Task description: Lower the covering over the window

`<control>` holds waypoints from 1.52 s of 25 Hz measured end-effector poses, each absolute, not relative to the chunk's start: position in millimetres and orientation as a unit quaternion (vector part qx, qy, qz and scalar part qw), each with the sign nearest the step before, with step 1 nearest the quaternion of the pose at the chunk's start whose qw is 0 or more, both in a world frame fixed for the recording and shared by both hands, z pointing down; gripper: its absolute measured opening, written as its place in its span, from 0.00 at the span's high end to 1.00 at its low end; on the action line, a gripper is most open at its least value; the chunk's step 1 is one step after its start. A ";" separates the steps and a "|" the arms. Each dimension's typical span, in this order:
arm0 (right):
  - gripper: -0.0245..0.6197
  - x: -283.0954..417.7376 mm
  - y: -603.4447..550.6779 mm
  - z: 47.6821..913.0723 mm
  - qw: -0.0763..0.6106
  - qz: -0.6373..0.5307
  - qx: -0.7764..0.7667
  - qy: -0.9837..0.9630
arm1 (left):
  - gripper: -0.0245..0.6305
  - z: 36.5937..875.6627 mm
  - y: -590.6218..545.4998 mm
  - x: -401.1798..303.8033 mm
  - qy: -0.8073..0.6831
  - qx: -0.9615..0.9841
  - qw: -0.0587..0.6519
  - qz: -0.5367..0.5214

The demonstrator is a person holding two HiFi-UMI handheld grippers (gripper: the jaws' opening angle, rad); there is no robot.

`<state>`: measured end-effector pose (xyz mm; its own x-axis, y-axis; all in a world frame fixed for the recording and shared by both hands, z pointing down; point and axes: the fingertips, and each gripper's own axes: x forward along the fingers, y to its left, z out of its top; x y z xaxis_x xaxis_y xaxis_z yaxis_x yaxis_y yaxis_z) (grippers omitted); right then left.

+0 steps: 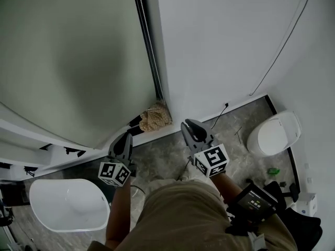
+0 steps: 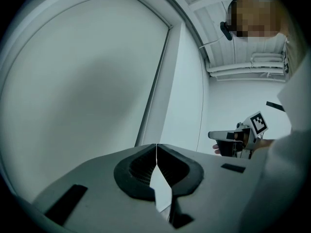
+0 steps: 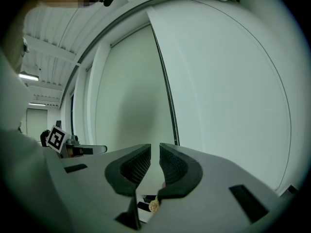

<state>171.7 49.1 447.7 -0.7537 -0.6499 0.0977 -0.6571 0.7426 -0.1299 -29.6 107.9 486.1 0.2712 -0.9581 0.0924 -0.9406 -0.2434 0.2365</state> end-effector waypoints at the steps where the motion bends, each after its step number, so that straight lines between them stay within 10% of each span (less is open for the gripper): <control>1: 0.90 173.5 48.6 447.1 0.023 0.077 0.346 -0.935 | 0.93 486.4 107.2 -26.3 -0.604 0.786 0.123 -0.036; 38: 0.90 13.8 -64.9 464.4 0.041 0.082 0.420 -0.903 | 0.93 509.7 -46.1 -155.6 -0.499 0.853 0.147 -0.031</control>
<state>13.8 -64.9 464.4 -0.6441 -0.7515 0.1425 -0.7649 0.6339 -0.1142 -155.6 -46.1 509.7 0.4995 -0.8612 0.0941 -0.8429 -0.4581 0.2820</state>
